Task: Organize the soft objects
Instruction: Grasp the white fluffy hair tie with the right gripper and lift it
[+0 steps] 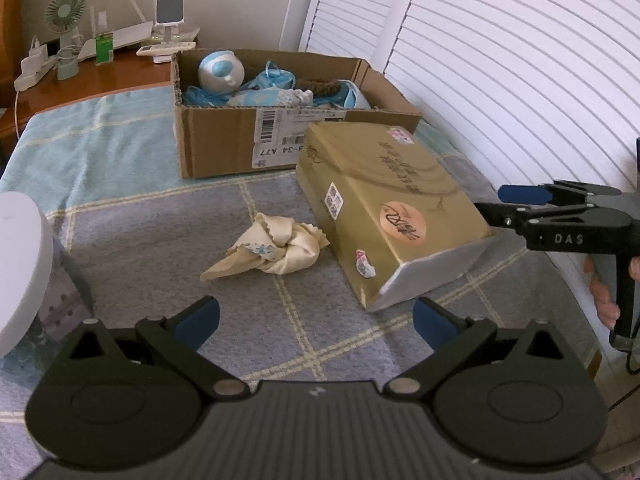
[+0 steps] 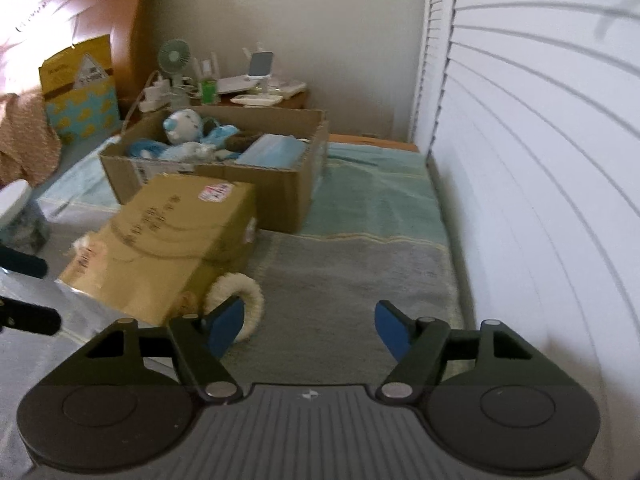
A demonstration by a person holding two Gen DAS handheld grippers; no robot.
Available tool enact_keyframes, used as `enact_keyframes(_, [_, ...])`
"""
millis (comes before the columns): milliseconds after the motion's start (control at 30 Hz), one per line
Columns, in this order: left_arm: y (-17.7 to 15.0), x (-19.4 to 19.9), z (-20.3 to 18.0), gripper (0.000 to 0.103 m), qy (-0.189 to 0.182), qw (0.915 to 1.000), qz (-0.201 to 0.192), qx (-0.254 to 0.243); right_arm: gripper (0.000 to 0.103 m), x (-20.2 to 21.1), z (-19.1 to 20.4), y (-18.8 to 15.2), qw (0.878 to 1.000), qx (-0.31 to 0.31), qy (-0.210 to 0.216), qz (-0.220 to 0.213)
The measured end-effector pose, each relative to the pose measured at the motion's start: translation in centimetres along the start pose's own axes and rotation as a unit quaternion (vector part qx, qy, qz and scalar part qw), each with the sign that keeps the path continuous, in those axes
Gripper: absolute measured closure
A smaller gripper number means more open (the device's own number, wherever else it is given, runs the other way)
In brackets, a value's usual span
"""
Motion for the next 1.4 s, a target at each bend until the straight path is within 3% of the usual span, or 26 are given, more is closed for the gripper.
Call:
enact_keyframes(100, [-0.1,-0.1,0.1,0.001,0.002,1.0000,0.002,0.000,0.030,-0.2,0.2,0.2,1.000,0.005,-0.001,0.001])
enact_keyframes(200, [-0.1,-0.2,0.1,0.001,0.002,1.0000,0.004,0.000,0.045,-1.1,-0.1,0.2,1.000,0.011,-0.010,0.015])
enact_keyframes(433, [-0.1,-0.7,0.0,0.001,0.001,0.9999,0.012,-0.003,0.045,-2.4,-0.1,0.3,0.999,0.017,0.022,0.031])
enact_keyframes(567, [0.0,-0.9,0.1,0.001,0.001,0.9999,0.014,-0.001,0.045,-3.0,-0.3,0.2,0.999,0.019,0.019,0.039])
enact_keyframes(900, [-0.1,-0.7,0.1,0.001,-0.006,0.9999,0.013,-0.003,0.045,-2.3,-1.7,-0.1,0.996,0.000,-0.080,0.040])
enact_keyframes(1167, [-0.2,-0.3,0.0,0.001,-0.012,0.9999,0.010,-0.007,0.045,0.3,0.1,-0.5,0.999,0.038,-0.016,-0.001])
enact_keyframes(1400, [-0.1,-0.5,-0.4,0.001,-0.018,0.9983,0.015,-0.053,0.045,0.5,2.1,-1.1,0.995,0.086,0.024,0.034])
Point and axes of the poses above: each gripper's, at about its wrist camera, not at the fingertips, and x roughly against the way its jaws point, z to its left, y to its top, the point moved 1 cm from there along -x, roughly the way its jaws point, and after that the axes turned 8 degrees about y, right-handed, at the moved point
